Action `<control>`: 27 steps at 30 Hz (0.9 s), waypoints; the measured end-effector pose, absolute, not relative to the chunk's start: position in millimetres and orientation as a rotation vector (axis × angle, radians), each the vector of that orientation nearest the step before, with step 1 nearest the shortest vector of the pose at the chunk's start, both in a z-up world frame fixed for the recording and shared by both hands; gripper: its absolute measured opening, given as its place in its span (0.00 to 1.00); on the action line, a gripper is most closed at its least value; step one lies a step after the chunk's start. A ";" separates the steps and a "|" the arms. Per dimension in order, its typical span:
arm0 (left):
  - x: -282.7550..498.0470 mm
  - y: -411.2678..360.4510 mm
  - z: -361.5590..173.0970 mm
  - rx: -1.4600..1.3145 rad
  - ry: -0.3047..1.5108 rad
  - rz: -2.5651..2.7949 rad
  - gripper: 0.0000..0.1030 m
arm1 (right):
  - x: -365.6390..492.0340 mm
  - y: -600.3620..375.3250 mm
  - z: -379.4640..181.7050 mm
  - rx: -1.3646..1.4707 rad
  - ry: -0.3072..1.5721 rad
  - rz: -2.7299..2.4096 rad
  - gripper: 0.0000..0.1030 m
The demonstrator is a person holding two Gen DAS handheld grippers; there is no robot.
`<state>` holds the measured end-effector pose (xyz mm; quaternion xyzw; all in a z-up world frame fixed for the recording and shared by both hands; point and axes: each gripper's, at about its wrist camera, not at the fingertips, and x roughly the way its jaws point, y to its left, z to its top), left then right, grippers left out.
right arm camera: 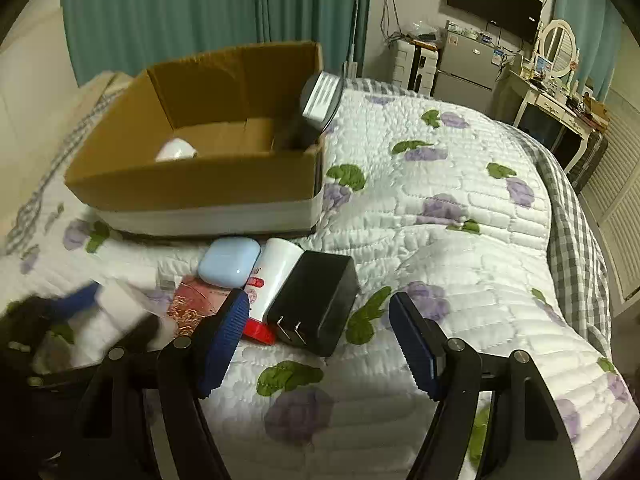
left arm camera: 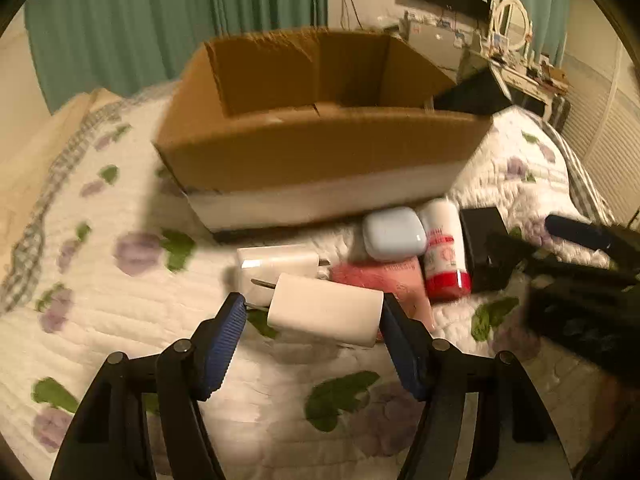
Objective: Organize rigid objects
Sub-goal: 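Grasp the white charger with the left tool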
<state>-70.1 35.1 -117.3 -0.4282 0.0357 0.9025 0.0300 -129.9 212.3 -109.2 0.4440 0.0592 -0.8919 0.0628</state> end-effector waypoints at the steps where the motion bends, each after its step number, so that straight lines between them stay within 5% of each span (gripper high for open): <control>1: -69.1 34.6 -112.6 -1.307 0.117 2.798 0.66 | -131.9 211.1 -111.7 1.347 0.182 -2.694 0.70; 7: -78.4 16.4 -95.1 -1.257 0.108 2.858 0.66 | -141.5 203.6 -125.3 1.383 0.197 -2.670 0.70; 12: -83.1 7.8 -90.8 -1.240 0.092 2.880 0.66 | -145.0 204.6 -132.7 1.423 0.211 -2.658 0.44; 27: -90.0 -17.2 -95.5 -1.248 0.055 2.904 0.66 | -97.9 182.8 -100.8 1.255 0.194 -2.557 0.25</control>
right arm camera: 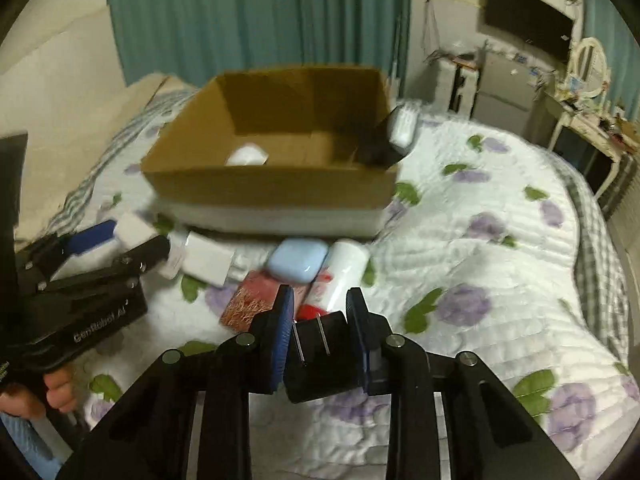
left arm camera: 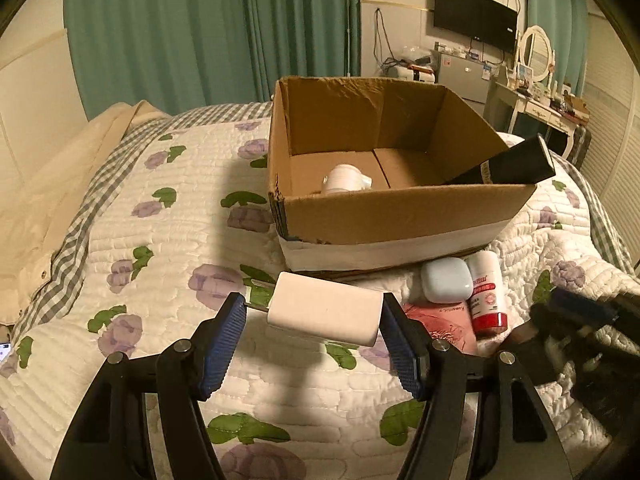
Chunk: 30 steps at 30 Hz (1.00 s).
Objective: Organize rigid objects
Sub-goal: 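Grasp the white charger with the left tool, then drop the white charger into the box with the left tool while the right carries the black adapter in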
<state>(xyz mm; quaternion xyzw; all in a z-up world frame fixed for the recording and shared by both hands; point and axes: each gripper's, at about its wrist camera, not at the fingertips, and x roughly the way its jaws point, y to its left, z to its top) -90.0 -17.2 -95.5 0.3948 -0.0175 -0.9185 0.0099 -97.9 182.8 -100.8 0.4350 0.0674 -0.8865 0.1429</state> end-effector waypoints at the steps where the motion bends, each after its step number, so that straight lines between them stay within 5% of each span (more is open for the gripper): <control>1: -90.0 -18.1 -96.5 1.237 -0.050 -2.867 0.66 | -97.0 181.1 -104.2 1.258 0.215 -2.561 0.25; 4: -90.1 -19.7 -99.1 1.247 -0.049 -2.865 0.66 | -96.6 181.5 -103.2 1.272 0.192 -2.547 0.31; 5: -90.0 -20.3 -99.7 1.250 -0.047 -2.864 0.66 | -97.1 183.2 -104.5 1.286 0.184 -2.548 0.40; 6: -90.1 -20.6 -99.8 1.254 -0.044 -2.864 0.66 | -95.3 183.5 -106.4 1.300 0.188 -2.555 0.68; 7: -89.8 -20.9 -99.6 1.257 -0.041 -2.867 0.66 | -93.2 183.7 -108.6 1.302 0.197 -2.566 0.80; 17: -86.6 -29.7 -95.9 1.259 -0.004 -2.869 0.66 | -93.4 165.4 -135.3 1.323 0.361 -2.520 0.79; 18: -85.9 -30.1 -95.0 1.258 -0.005 -2.870 0.66 | -96.2 169.0 -135.3 1.327 0.329 -2.525 0.77; 21: -83.6 -30.3 -92.0 1.255 -0.004 -2.872 0.66 | -98.3 174.0 -133.1 1.327 0.310 -2.526 0.44; 30: -74.4 -27.6 -62.4 1.188 -0.001 -2.914 0.66 | -88.4 176.8 -84.2 1.171 0.250 -2.571 0.42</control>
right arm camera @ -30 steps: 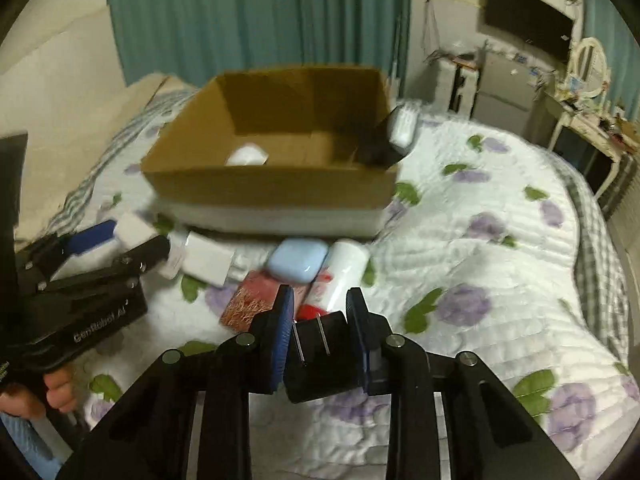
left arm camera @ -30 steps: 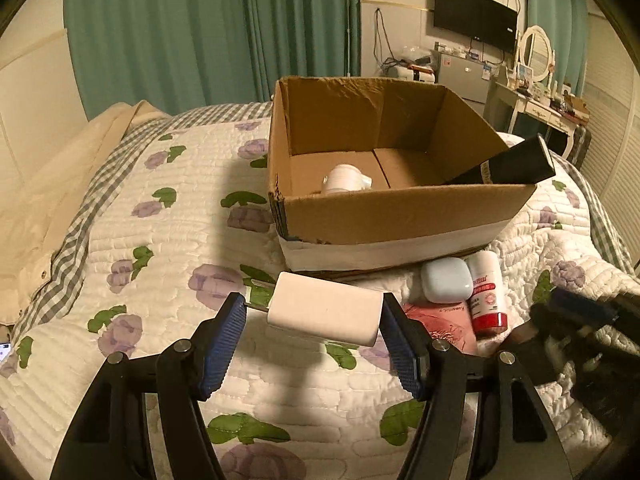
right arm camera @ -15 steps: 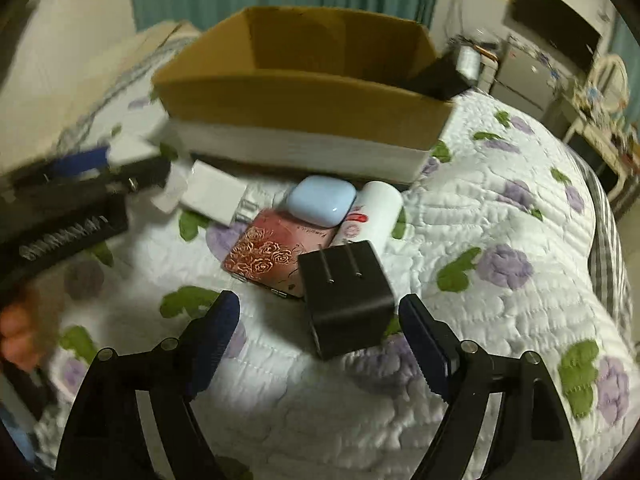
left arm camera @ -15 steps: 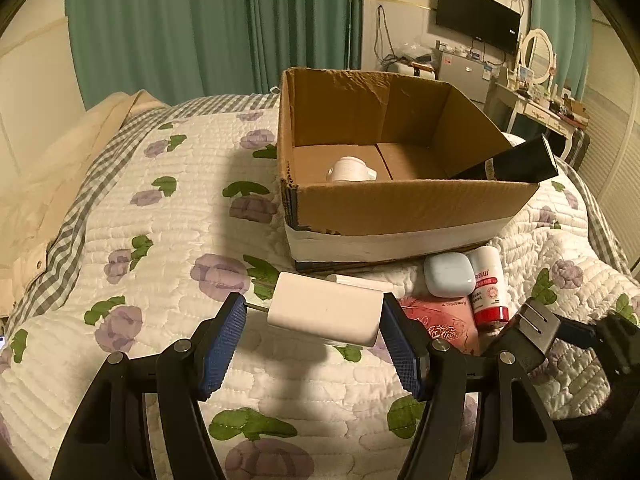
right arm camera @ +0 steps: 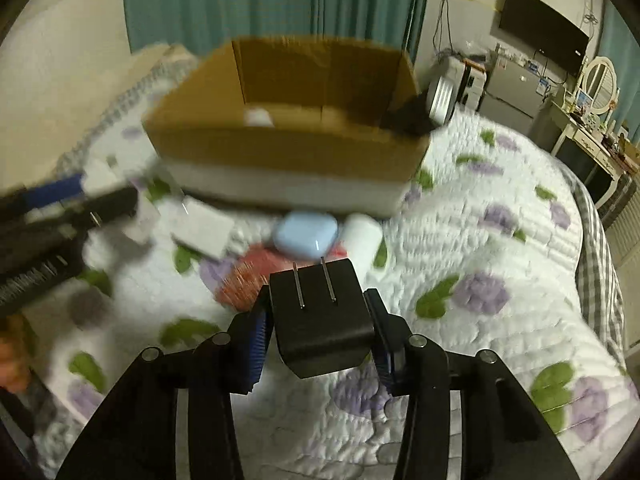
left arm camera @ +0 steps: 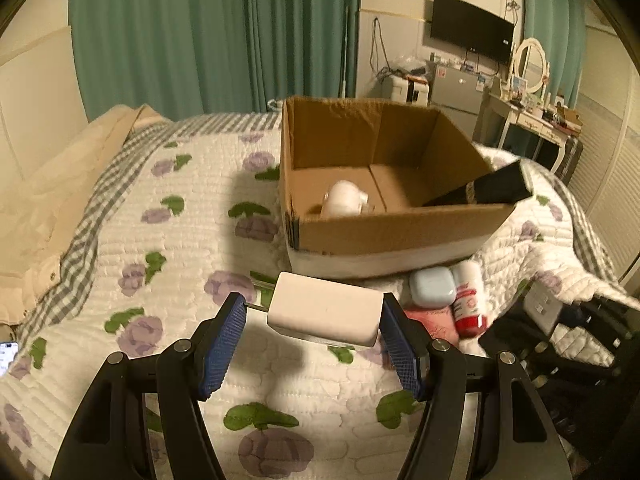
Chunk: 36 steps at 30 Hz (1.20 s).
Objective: Organize rigid objects
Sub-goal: 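Drop the white charger into the box with the left tool while the right carries the black adapter in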
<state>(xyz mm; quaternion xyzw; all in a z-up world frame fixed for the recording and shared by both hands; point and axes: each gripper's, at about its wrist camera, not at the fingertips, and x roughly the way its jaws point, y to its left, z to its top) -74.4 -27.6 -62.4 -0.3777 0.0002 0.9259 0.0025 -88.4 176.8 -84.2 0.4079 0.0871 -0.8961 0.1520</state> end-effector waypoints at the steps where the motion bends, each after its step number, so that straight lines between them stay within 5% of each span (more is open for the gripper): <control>1: -74.7 -27.2 -57.7 -1.172 0.000 2.908 0.66 | -88.9 176.6 -74.3 1.141 0.250 -2.580 0.42; 15: -136.9 -7.3 14.9 -0.915 0.063 2.970 0.66 | -168.9 180.0 43.4 0.817 0.199 -2.672 0.42; 36: -234.8 10.4 -49.8 -1.023 0.100 2.930 0.69 | -262.3 166.8 -25.0 1.000 0.236 -2.589 0.42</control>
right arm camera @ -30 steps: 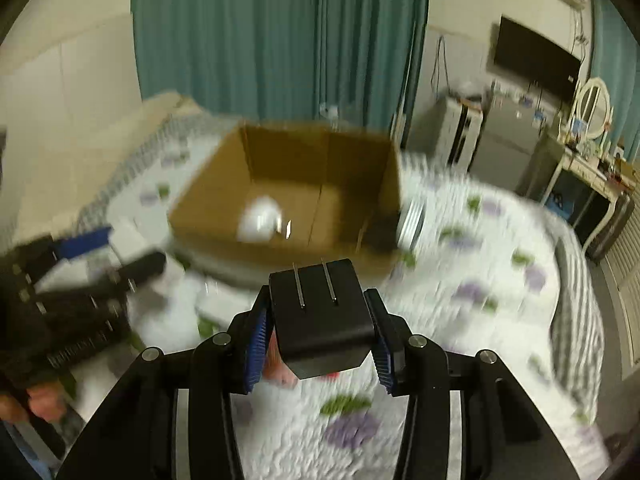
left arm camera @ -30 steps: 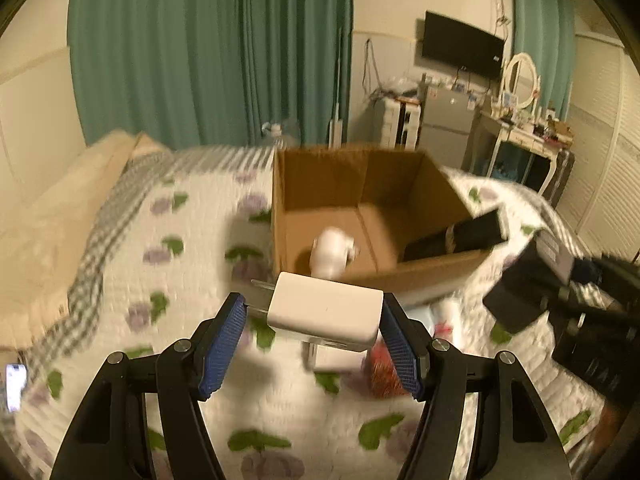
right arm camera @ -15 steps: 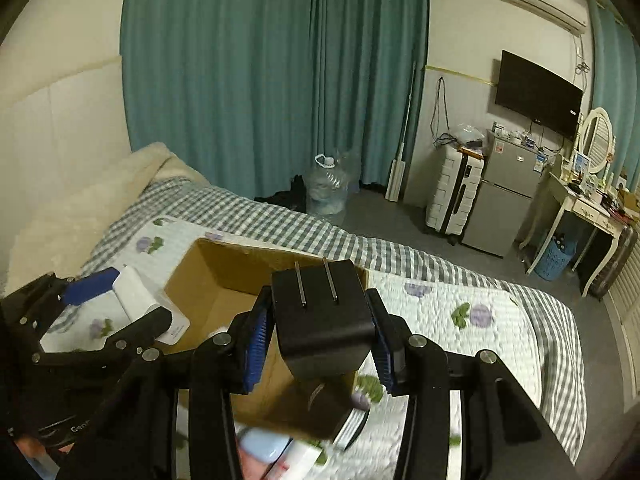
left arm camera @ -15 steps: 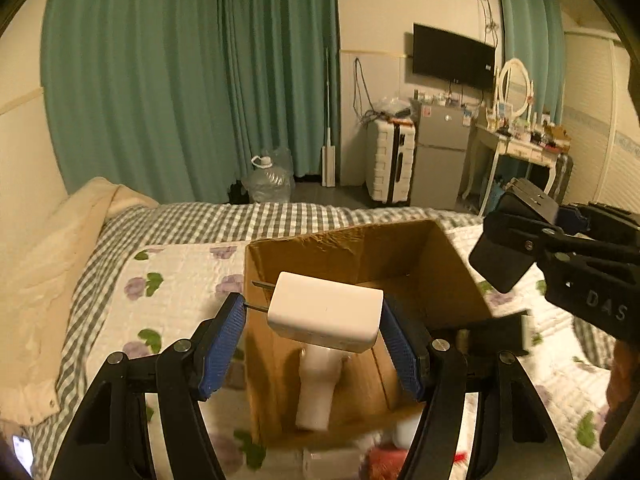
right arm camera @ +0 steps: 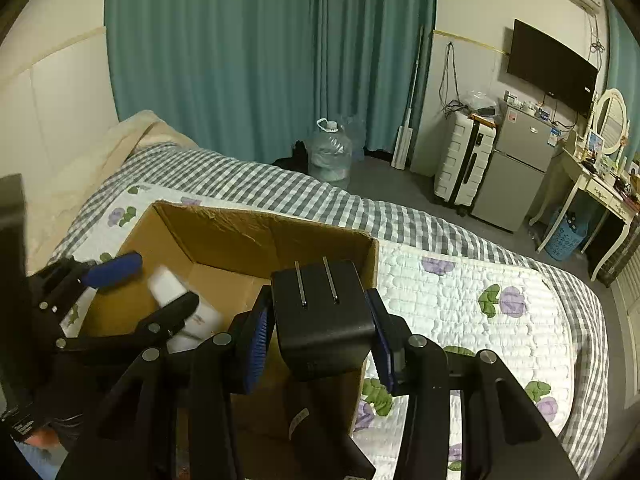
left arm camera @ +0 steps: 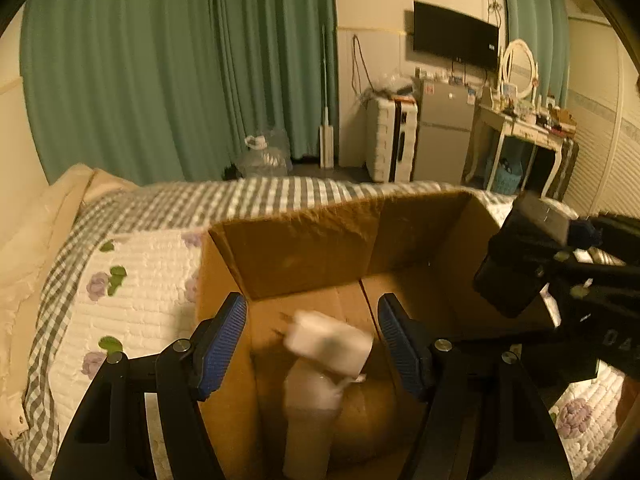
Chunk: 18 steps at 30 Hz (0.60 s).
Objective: Organize rigid objects
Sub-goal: 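Drop the white charger into the box with the left tool while the right carries the black adapter in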
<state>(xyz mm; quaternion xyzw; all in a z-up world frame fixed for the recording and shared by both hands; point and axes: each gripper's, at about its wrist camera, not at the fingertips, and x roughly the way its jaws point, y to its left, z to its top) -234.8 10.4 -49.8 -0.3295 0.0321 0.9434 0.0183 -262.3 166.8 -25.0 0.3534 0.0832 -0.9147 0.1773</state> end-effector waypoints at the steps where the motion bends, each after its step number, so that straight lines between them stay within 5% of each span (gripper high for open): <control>1: -235.0 8.1 -48.1 -1.018 0.099 2.931 0.69 | -262.9 166.1 -26.2 1.006 0.237 -2.593 0.42; 6: -228.1 -2.2 -39.7 -1.032 0.092 2.953 0.69 | -263.3 163.5 -27.6 1.012 0.237 -2.595 0.45; 9: -217.7 -4.5 -31.1 -1.026 0.106 2.969 0.69 | -253.7 164.7 -12.2 0.941 0.211 -2.645 0.79; 18: -159.8 -13.3 3.6 -0.962 0.107 2.998 0.70 | -187.2 187.6 30.4 0.867 0.182 -2.720 0.80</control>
